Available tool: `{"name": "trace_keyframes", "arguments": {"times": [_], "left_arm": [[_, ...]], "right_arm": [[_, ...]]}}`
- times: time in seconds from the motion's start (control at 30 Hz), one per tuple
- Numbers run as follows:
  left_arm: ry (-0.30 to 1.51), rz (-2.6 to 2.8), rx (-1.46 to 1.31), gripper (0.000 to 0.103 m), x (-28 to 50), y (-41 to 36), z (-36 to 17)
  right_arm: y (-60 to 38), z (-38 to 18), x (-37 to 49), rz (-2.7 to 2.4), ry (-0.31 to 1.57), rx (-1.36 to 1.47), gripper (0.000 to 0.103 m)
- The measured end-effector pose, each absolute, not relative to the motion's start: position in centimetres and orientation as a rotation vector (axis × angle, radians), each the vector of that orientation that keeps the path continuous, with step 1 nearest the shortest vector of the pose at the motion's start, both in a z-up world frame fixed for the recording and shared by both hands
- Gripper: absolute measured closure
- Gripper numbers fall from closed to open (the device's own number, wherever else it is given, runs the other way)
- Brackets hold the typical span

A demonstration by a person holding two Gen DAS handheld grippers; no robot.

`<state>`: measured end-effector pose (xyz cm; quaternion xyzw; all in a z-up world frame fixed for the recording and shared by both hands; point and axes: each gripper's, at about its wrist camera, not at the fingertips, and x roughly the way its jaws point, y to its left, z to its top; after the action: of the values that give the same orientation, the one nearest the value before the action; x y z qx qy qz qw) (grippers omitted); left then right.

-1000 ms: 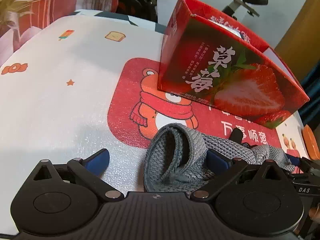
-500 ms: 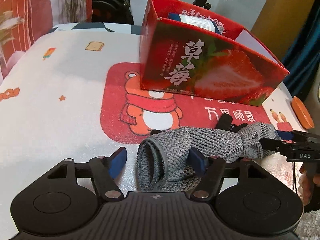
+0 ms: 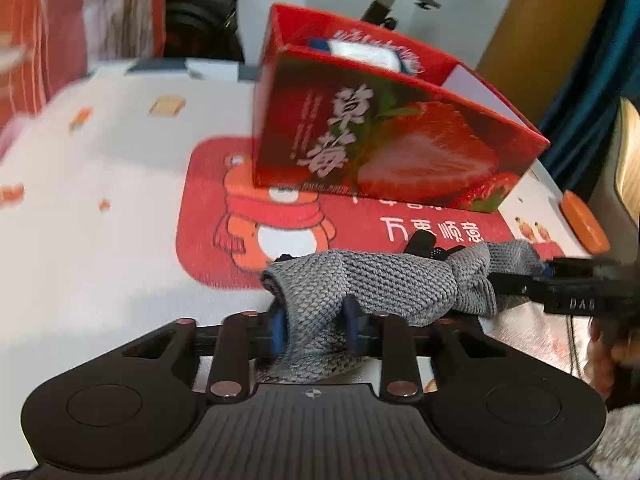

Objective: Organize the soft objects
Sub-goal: 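Close both grippers on the grey knit cloth and lift it, then carry the grey cloth over the red box and lower it inside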

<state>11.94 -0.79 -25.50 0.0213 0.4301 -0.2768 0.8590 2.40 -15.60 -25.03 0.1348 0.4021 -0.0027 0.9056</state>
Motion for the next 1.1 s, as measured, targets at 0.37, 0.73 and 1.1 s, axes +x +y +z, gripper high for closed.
{"name": "trace_keyframes", "arguments": {"times": [0.37,0.73,1.1], "left_arm": [[0.79,-0.512,-0.142,0.093,10.1,0.8,-22.9],[0.717,-0.533,-0.124,0.093,10.8,0.5,-19.6],[0.651,-0.553,-0.185,0.093,12.7,0.1,-17.7]], "right_arm": [[-16.0,-22.3,2.0,0.004,0.719,0.291,0.093],[-16.6,-18.5,2.1,0.005,0.607,0.269,0.093],[-17.2,-15.7,3.1,0.004,0.535,0.234,0.093]]}}
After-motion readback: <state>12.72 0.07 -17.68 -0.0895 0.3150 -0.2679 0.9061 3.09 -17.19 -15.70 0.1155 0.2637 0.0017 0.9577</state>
